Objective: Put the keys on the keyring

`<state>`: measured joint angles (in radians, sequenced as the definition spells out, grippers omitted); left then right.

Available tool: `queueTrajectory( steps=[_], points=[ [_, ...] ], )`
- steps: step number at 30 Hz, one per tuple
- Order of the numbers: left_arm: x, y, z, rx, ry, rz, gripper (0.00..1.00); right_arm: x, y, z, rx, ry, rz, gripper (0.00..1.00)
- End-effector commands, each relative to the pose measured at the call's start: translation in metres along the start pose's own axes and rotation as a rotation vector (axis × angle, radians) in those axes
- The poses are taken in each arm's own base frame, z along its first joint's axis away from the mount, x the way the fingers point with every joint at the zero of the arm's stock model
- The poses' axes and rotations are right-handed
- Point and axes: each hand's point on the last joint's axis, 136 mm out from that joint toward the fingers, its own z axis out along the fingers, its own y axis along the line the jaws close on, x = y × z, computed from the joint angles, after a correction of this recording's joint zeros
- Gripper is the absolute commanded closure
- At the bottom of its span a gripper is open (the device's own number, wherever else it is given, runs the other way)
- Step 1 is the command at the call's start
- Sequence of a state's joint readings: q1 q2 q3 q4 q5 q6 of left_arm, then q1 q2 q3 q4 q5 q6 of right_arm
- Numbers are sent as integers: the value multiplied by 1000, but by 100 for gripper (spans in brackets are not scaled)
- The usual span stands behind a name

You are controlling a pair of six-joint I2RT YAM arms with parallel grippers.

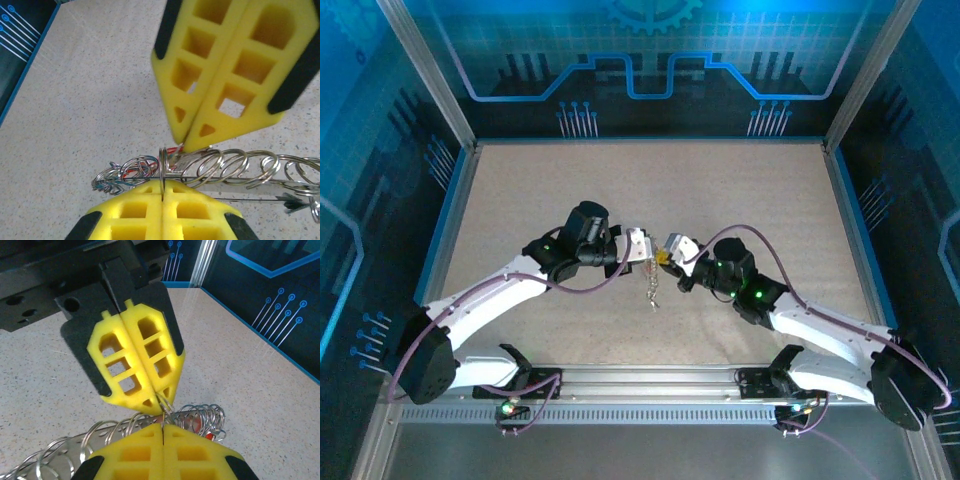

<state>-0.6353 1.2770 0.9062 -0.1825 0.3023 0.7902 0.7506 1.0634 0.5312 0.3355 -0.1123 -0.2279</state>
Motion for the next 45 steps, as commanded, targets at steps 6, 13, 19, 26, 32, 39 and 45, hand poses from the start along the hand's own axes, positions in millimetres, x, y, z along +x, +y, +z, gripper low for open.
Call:
queueTrajectory(
  steps=[6, 13, 19, 26, 32, 39, 45],
  points=[
    [-20, 6, -4, -21, -36, 23, 100, -14, -3, -7, -3, -74, 10, 100],
    [-35, 5, 2, -1, -88, 3, 100, -16, -1, -7, -13, -85, 4, 100],
    [-36, 2, 5, 11, -90, 9, 100, -18, -6, -8, 9, -83, 13, 100],
    [-38, 1, 0, -1, -96, 23, 100, -5, -26, -8, 117, -16, 66, 100],
    [-46, 3, -7, -21, -122, 22, 100, 6, -33, -8, 157, 11, 118, 100],
    [-46, 3, -9, -27, -128, 22, 100, 7, -40, -11, 188, 9, 165, 100],
    [-52, 5, -14, -45, -157, 20, 100, 10, -37, -10, 158, 14, 175, 100]
  ],
)
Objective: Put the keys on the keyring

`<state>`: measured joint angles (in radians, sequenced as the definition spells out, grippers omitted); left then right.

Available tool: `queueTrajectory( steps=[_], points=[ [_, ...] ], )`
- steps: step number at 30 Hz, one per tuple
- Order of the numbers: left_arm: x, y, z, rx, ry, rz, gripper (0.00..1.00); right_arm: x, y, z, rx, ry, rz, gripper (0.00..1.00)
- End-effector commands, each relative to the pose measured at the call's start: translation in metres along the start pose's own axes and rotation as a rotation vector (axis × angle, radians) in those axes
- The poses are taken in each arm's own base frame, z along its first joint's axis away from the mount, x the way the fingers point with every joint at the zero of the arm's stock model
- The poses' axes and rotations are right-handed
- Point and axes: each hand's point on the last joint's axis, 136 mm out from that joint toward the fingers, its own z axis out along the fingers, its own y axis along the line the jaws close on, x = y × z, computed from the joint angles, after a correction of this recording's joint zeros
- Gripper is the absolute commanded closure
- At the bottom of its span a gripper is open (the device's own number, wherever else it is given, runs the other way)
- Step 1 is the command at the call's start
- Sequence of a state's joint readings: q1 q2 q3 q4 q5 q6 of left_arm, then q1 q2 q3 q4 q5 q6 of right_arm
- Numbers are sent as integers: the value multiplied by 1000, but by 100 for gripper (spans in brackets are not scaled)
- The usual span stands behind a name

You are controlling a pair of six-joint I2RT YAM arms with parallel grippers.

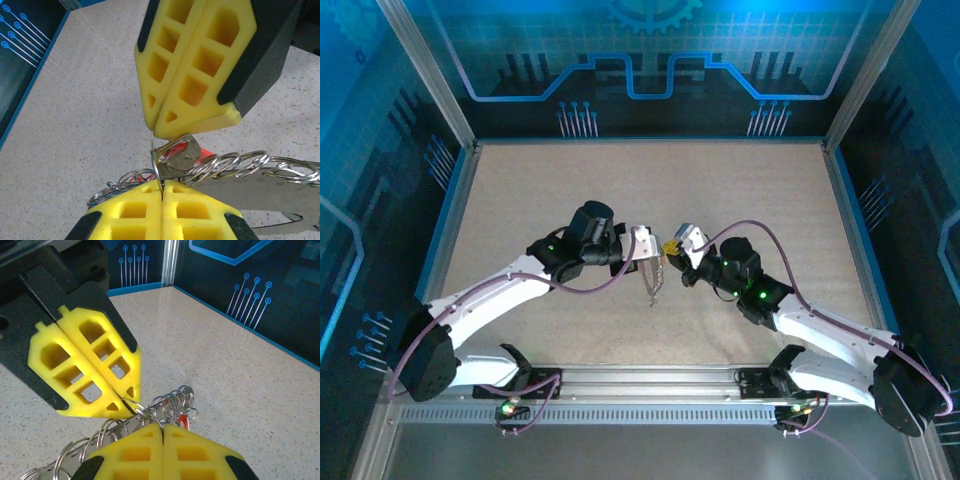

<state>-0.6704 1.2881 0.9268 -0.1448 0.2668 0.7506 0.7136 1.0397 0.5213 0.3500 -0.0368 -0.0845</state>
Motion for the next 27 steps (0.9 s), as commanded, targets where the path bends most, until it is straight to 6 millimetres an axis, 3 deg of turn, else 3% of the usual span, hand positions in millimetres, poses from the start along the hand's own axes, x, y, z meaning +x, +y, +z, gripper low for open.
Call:
queueTrajectory(
  steps=[1, 7, 14, 19, 27],
  points=[
    [-38, 3, -18, -21, -139, 19, 100, 7, -10, -2, 32, 18, 21, 100],
    [-50, 1, -22, -11, -199, 1, 100, 3, 3, -6, -49, -4, -15, 99],
    [-52, -2, -19, 11, -225, -4, 100, -7, 12, -16, -99, -52, -101, 78],
    [-58, -9, -20, 46, -271, -7, 100, -17, 7, -31, -94, -83, -202, 75],
    [-73, -21, -22, 122, -386, -43, 100, -10, 21, -42, -189, -62, -291, 74]
  ],
)
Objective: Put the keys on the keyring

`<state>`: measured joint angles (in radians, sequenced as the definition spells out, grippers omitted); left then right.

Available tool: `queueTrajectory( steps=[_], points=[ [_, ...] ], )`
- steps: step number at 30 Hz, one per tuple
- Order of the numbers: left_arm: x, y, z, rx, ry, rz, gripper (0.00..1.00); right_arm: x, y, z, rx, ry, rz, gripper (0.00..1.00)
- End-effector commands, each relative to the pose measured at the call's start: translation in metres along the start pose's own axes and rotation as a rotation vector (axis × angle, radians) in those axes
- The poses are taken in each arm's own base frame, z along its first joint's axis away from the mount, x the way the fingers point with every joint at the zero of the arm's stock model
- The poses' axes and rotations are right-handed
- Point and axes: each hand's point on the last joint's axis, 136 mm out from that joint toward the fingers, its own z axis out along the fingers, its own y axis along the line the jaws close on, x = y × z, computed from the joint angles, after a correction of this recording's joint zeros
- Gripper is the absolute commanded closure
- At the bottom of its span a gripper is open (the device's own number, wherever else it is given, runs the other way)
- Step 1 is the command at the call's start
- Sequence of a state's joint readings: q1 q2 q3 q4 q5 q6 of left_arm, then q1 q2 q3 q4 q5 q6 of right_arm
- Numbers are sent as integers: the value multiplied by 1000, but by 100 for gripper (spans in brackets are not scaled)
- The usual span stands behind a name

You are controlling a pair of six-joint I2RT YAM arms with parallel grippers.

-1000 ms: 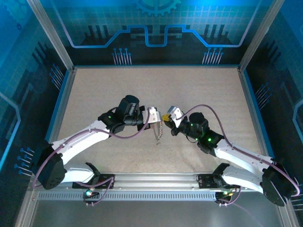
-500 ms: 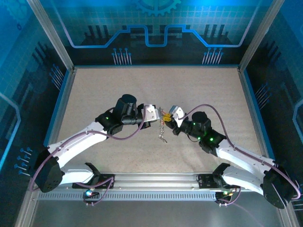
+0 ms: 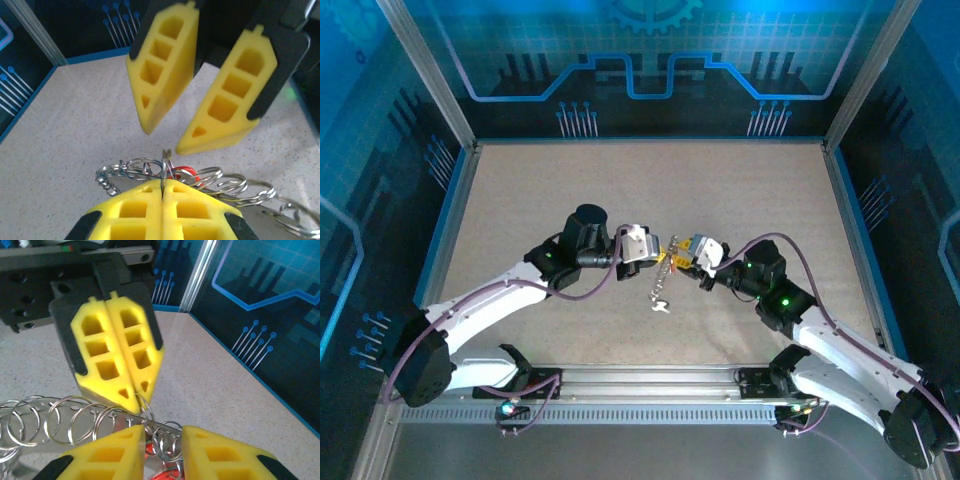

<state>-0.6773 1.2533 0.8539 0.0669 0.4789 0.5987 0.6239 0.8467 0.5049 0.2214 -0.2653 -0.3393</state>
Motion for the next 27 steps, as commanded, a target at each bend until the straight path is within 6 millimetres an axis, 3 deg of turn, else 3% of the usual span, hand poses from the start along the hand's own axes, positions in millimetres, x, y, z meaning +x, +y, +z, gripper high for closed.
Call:
queueTrajectory(
  steps=[1, 6, 17, 21, 27],
  points=[
    [-34, -8, -6, 46, -141, 33, 100, 8, 13, -2, -79, 24, -41, 73],
    [-45, -18, -9, 111, -191, 41, 100, 6, 17, -3, -102, 10, -65, 76],
    [-39, -26, -7, 139, -211, 53, 100, -3, 20, -10, -104, -29, -96, 77],
    [-39, -25, -6, 140, -208, 50, 100, -3, 17, -14, -72, -29, -102, 67],
    [-40, -25, -5, 142, -219, 47, 100, -4, 16, -17, -61, -36, -111, 66]
  ],
)
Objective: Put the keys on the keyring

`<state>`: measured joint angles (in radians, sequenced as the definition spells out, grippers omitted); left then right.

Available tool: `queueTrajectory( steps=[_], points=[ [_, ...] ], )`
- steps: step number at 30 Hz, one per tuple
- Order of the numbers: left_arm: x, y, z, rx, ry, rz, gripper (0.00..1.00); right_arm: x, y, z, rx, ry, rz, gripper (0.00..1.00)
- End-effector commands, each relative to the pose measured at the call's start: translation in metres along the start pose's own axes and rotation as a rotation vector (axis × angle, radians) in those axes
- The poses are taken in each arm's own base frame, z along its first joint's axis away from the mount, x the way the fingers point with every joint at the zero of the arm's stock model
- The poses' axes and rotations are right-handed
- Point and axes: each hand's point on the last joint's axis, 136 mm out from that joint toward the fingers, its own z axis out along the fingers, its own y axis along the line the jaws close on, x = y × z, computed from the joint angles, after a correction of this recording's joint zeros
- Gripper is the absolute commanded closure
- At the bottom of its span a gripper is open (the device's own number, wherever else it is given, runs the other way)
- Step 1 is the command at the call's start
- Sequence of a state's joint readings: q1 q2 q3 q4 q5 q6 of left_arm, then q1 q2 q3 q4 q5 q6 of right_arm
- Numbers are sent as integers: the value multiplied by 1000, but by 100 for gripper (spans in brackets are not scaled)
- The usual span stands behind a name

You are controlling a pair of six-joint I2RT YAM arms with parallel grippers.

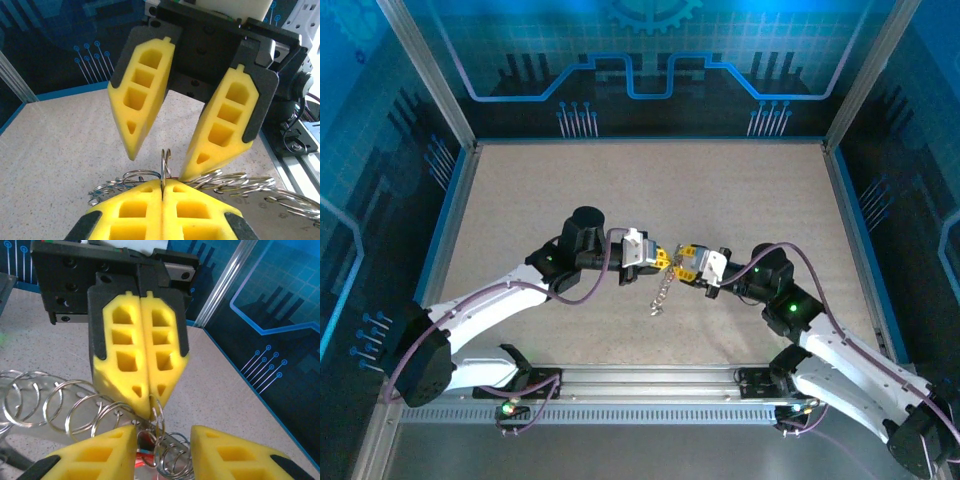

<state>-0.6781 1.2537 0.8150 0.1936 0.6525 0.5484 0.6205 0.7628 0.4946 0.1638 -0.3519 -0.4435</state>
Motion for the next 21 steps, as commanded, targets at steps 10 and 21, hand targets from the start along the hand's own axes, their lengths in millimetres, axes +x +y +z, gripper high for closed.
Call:
queueTrajectory(
  steps=[10, 21],
  points=[
    [-14, -7, -2, 29, -65, 46, 100, 6, 3, -8, 5, 17, 11, 76],
    [-18, -7, 0, 40, -90, 48, 100, 11, 3, -6, 7, 37, 27, 81]
  ],
)
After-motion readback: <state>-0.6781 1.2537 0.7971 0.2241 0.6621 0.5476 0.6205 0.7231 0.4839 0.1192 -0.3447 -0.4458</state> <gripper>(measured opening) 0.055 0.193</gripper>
